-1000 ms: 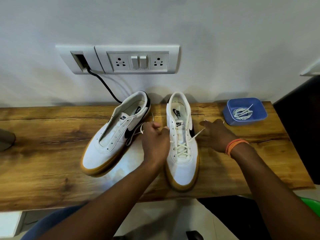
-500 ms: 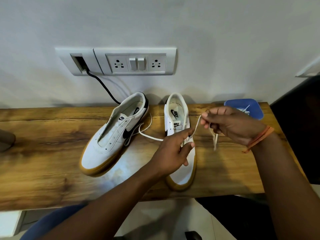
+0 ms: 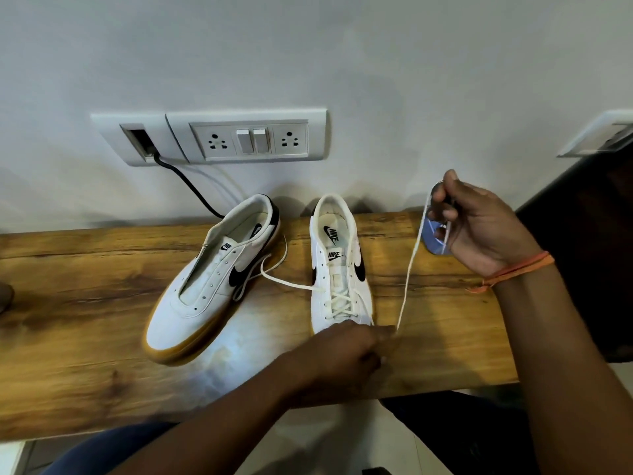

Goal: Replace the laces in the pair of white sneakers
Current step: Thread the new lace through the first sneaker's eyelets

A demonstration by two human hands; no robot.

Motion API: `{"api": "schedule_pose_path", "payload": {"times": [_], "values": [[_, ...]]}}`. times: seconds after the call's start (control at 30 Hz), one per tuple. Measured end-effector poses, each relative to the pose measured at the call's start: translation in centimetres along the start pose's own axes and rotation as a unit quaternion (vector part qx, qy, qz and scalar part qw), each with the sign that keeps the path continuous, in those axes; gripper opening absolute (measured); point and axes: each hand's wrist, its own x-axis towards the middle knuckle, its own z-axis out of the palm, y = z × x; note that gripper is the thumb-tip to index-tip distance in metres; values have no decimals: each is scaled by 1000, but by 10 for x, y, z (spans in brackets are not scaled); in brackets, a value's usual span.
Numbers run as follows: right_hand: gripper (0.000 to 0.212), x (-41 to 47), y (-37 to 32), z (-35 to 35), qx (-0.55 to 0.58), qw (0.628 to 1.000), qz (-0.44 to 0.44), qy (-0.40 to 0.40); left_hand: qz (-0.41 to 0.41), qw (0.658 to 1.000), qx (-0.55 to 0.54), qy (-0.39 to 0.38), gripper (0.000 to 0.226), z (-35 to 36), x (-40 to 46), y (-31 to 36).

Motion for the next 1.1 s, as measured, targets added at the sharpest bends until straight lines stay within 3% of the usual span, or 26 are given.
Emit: {"api": "schedule_pose_path", "payload": {"times": [0.1,0.17,0.27,0.33,0.43,0.47,0.6,0.77,0.93,1.1], "values": [[38,-2,4,9,-77,997,10,-18,-26,986,-120,115,28,-13,6,3],[42,-5,9,16,-126,988,43,-72,-55,943,-224,241,22,-29,7,11],[51,-11,19,31,-242,946,105,-188,-54,899,-232,367,35,-56,7,12],[55,-14,24,43,-307,913,130,-234,-33,901,-230,367,33,-65,4,12],[65,-14,29,53,-344,890,157,-256,-3,917,-215,336,6,-64,0,16],[66,-14,29,54,-353,886,163,-255,-9,916,-212,340,5,-62,0,15],[37,-8,24,42,-343,915,122,-174,-76,915,-223,327,9,-59,1,6],[26,0,23,28,-116,986,89,-81,-119,908,-260,307,9,-52,1,6],[24,5,40,43,89,983,123,-100,-149,878,-347,294,8,-50,3,11],[29,4,57,58,63,981,107,-151,-143,866,-372,303,7,-51,3,11]]}}
